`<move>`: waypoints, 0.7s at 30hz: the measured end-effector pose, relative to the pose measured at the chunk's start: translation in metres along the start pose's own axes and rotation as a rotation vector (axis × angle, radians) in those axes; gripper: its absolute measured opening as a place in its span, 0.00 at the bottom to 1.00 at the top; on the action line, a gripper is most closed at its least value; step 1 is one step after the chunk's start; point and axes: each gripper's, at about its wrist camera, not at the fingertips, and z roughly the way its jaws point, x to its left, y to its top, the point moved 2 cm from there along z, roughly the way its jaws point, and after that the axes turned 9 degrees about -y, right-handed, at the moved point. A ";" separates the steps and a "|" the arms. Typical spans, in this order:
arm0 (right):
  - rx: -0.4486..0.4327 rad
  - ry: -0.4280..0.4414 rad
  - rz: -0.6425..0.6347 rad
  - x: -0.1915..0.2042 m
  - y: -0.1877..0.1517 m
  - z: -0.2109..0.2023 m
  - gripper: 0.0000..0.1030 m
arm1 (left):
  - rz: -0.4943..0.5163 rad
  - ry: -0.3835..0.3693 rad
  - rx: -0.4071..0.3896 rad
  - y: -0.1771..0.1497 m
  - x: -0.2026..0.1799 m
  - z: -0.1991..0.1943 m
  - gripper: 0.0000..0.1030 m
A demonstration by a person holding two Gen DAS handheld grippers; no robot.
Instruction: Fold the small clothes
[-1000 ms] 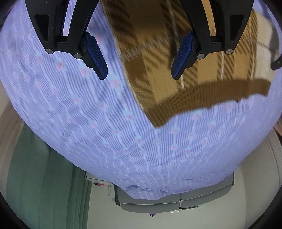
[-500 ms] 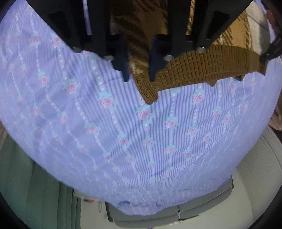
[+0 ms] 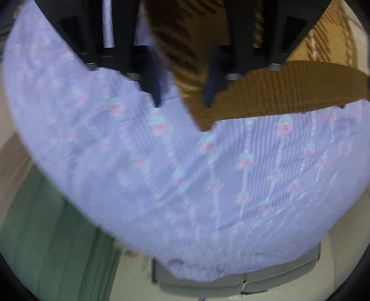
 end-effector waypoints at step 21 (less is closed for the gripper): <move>-0.224 0.226 -0.161 0.059 -0.130 -0.200 0.77 | 0.064 -0.391 -0.078 -0.120 0.044 -0.108 0.67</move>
